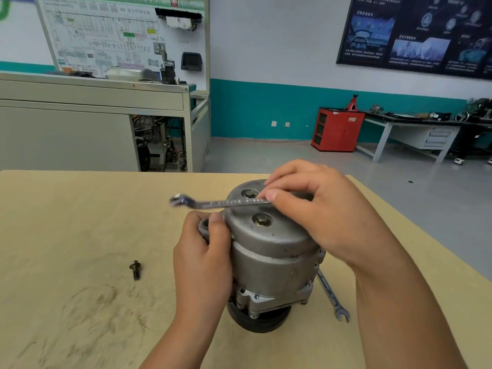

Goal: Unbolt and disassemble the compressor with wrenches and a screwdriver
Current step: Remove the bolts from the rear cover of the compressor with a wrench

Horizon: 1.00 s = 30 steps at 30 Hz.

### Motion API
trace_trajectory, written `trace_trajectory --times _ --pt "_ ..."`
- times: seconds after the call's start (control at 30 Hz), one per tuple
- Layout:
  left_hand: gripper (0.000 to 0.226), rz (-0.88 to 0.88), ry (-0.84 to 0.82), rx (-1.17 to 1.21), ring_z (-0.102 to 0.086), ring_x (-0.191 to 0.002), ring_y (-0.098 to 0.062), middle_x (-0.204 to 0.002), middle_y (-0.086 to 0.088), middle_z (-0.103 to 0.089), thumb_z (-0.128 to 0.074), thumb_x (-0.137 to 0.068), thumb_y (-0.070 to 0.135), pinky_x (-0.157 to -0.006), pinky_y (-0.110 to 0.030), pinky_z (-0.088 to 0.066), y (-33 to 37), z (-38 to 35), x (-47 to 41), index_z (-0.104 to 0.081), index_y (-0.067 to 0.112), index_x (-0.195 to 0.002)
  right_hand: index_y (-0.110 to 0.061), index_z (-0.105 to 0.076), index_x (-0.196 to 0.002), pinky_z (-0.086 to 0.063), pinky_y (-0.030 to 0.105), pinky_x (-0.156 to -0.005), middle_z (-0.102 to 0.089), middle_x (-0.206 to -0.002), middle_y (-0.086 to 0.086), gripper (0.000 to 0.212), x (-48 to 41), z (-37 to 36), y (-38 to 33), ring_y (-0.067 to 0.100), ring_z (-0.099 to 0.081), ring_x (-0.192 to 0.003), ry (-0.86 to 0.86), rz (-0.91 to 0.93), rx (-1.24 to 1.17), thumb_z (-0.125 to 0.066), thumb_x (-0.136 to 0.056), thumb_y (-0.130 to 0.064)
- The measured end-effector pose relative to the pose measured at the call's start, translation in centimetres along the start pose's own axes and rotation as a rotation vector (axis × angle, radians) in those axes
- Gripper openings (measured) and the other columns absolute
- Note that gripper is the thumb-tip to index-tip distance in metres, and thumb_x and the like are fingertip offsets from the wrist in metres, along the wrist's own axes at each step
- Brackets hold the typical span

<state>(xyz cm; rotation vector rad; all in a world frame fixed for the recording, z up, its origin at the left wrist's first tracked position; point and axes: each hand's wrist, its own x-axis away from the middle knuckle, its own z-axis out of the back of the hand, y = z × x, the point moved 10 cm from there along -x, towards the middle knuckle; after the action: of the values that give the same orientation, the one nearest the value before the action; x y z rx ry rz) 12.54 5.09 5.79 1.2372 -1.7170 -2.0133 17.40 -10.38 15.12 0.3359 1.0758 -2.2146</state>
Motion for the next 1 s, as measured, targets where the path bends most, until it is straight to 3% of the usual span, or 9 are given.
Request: trace_trajectory --times 0.07,0.13,0.2,0.37,0.5,0.6,0.77,0.83,1.0 --pt "0.028 0.023 -0.01 0.036 -0.039 -0.044 -0.003 -0.051 0.009 -0.049 -0.044 -0.092 0.031 -0.043 -0.017 -0.032 -0.4 -0.1 0.0 -0.047 0.016 -0.068 -0.04 -0.073 -0.081 -0.024 0.004 -0.087 -0.053 -0.099 -0.024 0.015 1.2 0.0 -0.8 -0.005 -0.036 -0.106 0.034 0.087 0.06 -0.06 -0.08 -0.048" --pt "0.023 0.028 -0.025 0.061 -0.043 -0.048 -0.001 -0.056 0.009 -0.048 -0.05 -0.091 0.029 -0.046 -0.014 -0.036 -0.5 -0.4 0.0 -0.046 0.022 -0.07 -0.04 -0.074 -0.085 -0.02 0.0 -0.086 -0.047 -0.105 -0.024 0.022 2.6 0.3 -0.9 -0.004 -0.03 -0.108 0.09 0.142 0.089 -0.062 -0.076 -0.057" --pt "0.027 0.026 -0.051 0.055 -0.046 -0.051 -0.001 -0.057 0.01 -0.049 -0.05 -0.093 0.033 -0.051 -0.016 -0.039 -0.5 -0.7 -0.2 -0.043 0.021 -0.071 -0.038 -0.073 -0.089 -0.022 0.002 -0.088 -0.048 -0.105 -0.022 0.025 3.8 0.7 -0.9 0.002 -0.033 -0.103 0.159 0.201 0.132 -0.065 -0.072 -0.054" --pt "0.032 -0.009 -0.003 -0.009 -0.044 -0.047 0.0 -0.055 0.018 -0.053 -0.045 -0.097 0.029 -0.044 -0.014 -0.036 0.1 -0.2 0.2 -0.045 0.019 -0.068 -0.031 -0.067 -0.098 -0.034 0.009 -0.086 -0.056 -0.101 -0.015 0.025 6.0 1.9 -0.8 0.012 -0.046 -0.096 0.402 0.334 0.115 -0.069 -0.074 -0.037" --pt "0.032 -0.002 0.005 0.003 -0.045 -0.048 0.001 -0.054 0.019 -0.052 -0.043 -0.091 0.04 -0.046 -0.012 -0.035 0.3 -0.2 0.1 -0.043 0.02 -0.066 -0.031 -0.065 -0.1 -0.043 0.019 -0.088 -0.064 -0.101 -0.013 0.017 7.3 2.5 0.5 0.014 -0.056 -0.102 0.547 0.355 -0.039 -0.058 -0.089 -0.042" --pt "0.028 -0.001 0.002 0.005 -0.044 -0.049 0.001 -0.053 0.02 -0.051 -0.038 -0.083 0.042 -0.047 -0.011 -0.035 0.4 -0.2 0.1 -0.042 0.02 -0.065 -0.035 -0.07 -0.089 -0.048 0.025 -0.081 -0.068 -0.099 -0.01 0.02 7.4 2.7 3.8 0.007 -0.06 -0.091 0.68 0.141 -0.348 -0.05 -0.092 -0.037" --pt "0.027 -0.016 -0.007 -0.001 -0.043 -0.046 0.001 -0.052 0.02 -0.051 -0.041 -0.087 0.039 -0.045 -0.012 -0.035 0.5 -0.2 0.3 -0.042 0.022 -0.065 -0.023 -0.061 -0.079 -0.044 0.005 -0.062 -0.066 -0.071 -0.022 0.024 6.2 1.6 7.3 -0.012 -0.06 -0.072 0.738 -0.219 -0.845 -0.047 -0.094 -0.01" --pt "0.028 -0.016 -0.009 0.0 -0.043 -0.045 0.0 -0.052 0.019 -0.051 -0.04 -0.087 0.039 -0.043 -0.015 -0.035 0.5 -0.2 0.3 -0.043 0.022 -0.066 -0.022 -0.059 -0.075 -0.042 0.016 -0.065 -0.062 -0.063 -0.022 0.021 5.8 1.5 8.8 -0.012 -0.058 -0.065 0.71 -0.392 -0.874 -0.053 -0.092 -0.012" --pt "0.029 -0.01 -0.007 -0.003 -0.044 -0.046 -0.001 -0.051 0.017 -0.051 -0.037 -0.084 0.042 -0.043 -0.014 -0.034 0.5 -0.2 0.2 -0.043 0.02 -0.066 -0.014 -0.055 -0.073 -0.035 0.032 -0.064 -0.05 -0.072 0.002 0.011 3.0 1.2 9.8 0.014 -0.047 -0.071 0.469 -0.579 -0.73 -0.056 -0.084 -0.015"
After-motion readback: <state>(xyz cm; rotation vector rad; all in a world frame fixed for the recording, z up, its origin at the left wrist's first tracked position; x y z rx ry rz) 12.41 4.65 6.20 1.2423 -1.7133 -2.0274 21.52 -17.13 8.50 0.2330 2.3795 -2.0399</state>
